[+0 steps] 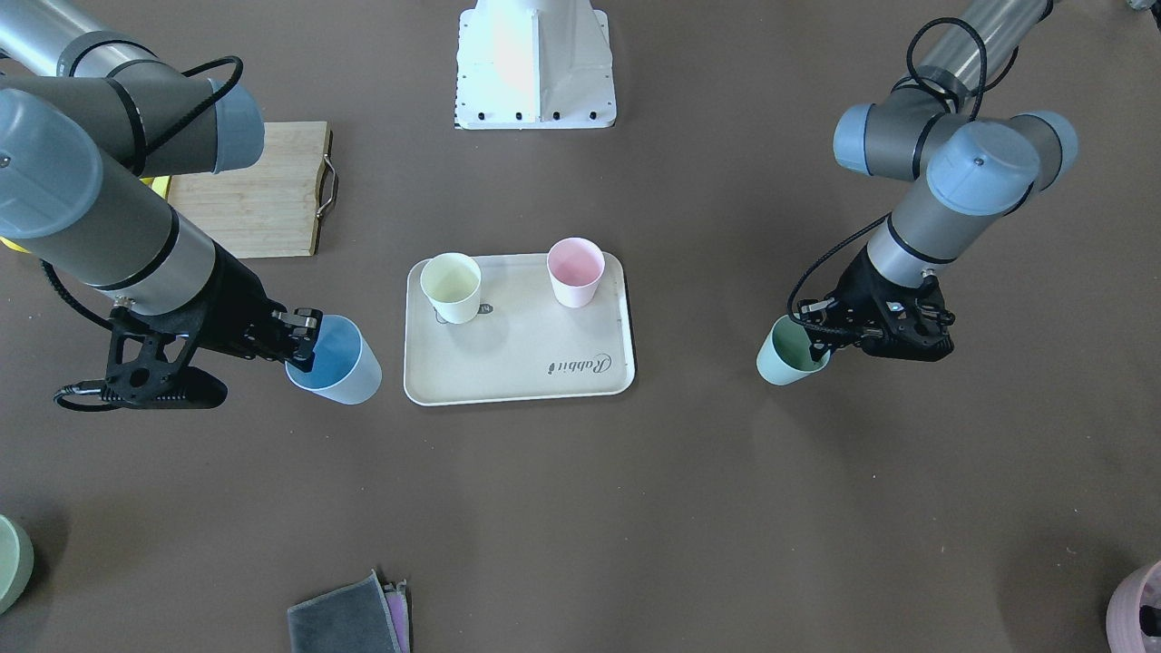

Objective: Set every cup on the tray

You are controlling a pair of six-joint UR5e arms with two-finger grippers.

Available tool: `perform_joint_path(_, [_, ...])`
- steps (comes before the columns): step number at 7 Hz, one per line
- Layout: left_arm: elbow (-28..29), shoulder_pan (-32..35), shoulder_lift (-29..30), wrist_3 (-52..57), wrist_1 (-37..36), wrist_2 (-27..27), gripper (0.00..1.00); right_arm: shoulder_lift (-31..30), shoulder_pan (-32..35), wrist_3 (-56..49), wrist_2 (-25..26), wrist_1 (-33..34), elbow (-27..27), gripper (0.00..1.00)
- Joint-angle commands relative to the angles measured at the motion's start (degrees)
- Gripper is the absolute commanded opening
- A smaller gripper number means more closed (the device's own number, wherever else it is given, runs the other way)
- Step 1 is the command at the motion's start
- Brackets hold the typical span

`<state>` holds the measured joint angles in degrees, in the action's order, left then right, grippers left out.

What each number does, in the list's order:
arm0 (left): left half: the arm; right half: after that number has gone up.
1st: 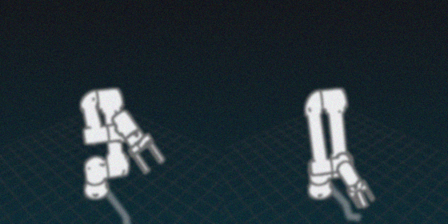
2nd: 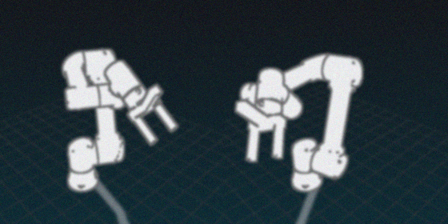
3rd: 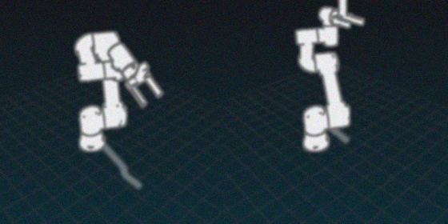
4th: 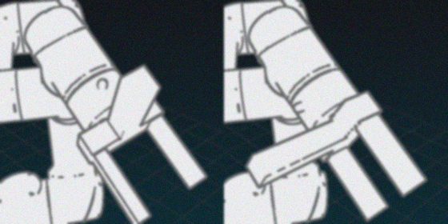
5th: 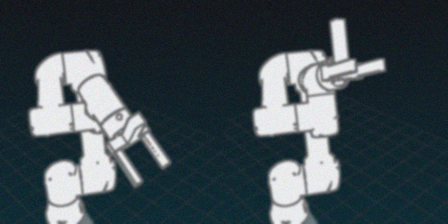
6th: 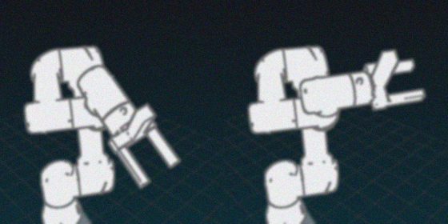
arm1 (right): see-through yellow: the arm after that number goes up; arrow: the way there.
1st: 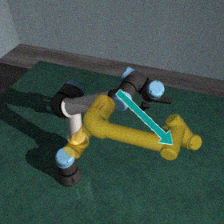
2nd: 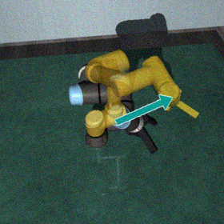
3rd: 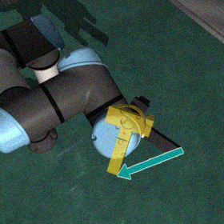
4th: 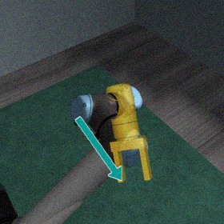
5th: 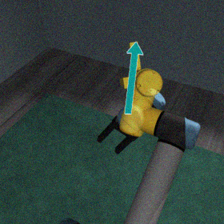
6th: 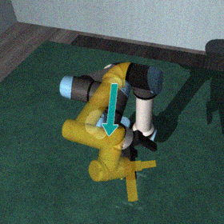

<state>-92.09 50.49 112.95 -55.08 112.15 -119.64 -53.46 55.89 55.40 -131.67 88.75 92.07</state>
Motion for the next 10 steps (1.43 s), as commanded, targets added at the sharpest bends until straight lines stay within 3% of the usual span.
perform_joint_path(1, [-0.02, -0.13, 8.74, -6.23, -8.58, -0.07, 0.00, 1.42, -4.10, 1.72, 4.28, -0.07, -0.57, 0.00])
perform_joint_path(4, [0.60, -5.91, 14.56, -17.75, -8.70, 1.50, 0.00, 2.04, -10.61, 5.76, 9.31, -0.77, -1.62, 0.00])
perform_joint_path(6, [1.30, -11.45, 17.11, -21.63, -8.70, 7.29, 0.00, 3.79, -12.81, 6.30, 12.04, -4.52, -7.13, 0.00])
perform_joint_path(8, [1.39, -11.91, 17.48, -21.83, -8.70, 7.40, 0.00, 4.59, -13.79, 8.23, 12.05, -10.60, -12.34, 0.00])
perform_joint_path(10, [2.26, -15.41, 18.61, -23.67, -8.70, 11.43, 0.00, 4.60, -13.96, 8.41, 12.05, -10.79, -12.26, 0.00])
